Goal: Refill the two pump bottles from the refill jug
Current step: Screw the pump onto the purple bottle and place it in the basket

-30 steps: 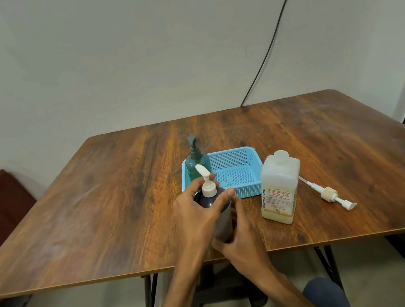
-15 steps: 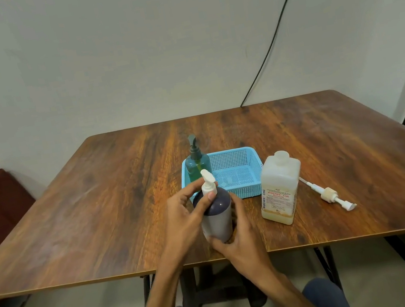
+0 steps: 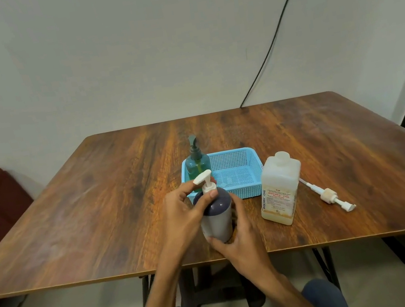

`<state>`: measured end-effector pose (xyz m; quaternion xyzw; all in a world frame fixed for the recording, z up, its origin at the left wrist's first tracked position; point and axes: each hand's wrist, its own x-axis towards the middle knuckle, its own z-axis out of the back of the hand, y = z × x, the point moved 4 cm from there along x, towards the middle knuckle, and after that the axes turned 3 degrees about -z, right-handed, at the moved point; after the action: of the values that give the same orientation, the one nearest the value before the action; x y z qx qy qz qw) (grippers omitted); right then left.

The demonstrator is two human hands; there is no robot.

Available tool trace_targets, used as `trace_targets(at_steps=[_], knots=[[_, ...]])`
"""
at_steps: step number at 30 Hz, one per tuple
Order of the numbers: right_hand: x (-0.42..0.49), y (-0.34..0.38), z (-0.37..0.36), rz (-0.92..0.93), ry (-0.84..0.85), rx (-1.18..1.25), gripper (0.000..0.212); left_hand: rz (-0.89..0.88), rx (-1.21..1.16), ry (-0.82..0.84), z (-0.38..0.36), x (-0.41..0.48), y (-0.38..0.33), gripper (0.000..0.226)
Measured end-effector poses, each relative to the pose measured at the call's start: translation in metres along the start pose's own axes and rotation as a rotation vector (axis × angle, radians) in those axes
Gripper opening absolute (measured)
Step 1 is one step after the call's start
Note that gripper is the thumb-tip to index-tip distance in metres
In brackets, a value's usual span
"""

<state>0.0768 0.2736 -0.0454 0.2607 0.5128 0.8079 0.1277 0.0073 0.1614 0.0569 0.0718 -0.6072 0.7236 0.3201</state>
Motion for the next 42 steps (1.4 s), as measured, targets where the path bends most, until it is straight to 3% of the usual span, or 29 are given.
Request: trace_targets(at_steps=[2,4,7,11,19,25,33,42], knots=[[0.000,-0.001,0.000,0.002,0.002,0.008,0.099,0.044,-0.083,0.145,0.003,0.003,0.002,0.025],[-0.001,-0.001,0.000,0.002,0.001,0.009,0.099,0.045,-0.087,0.167,0.004,0.002,0.001,0.031],[-0.001,0.002,0.002,0.003,-0.003,0.003,0.099,-0.062,0.125,-0.039,0.002,-0.006,-0.006,0.036],[-0.001,0.002,0.002,0.005,-0.004,0.006,0.097,-0.054,0.145,-0.216,-0.004,-0.012,-0.011,0.033],[-0.001,0.002,0.002,-0.003,0.002,0.033,0.096,0.041,-0.004,-0.060,0.003,-0.002,0.001,0.022],[-0.001,0.003,0.003,-0.025,0.009,0.021,0.098,-0.017,0.051,-0.178,-0.005,-0.013,-0.003,0.032],[0.001,0.011,0.005,-0.018,0.021,0.028,0.098,0.000,0.040,-0.143,-0.002,-0.013,-0.003,0.033],[0.007,0.036,0.009,0.024,-0.175,-0.100,0.079,0.012,-0.126,-0.106,0.004,-0.018,-0.013,0.043]])
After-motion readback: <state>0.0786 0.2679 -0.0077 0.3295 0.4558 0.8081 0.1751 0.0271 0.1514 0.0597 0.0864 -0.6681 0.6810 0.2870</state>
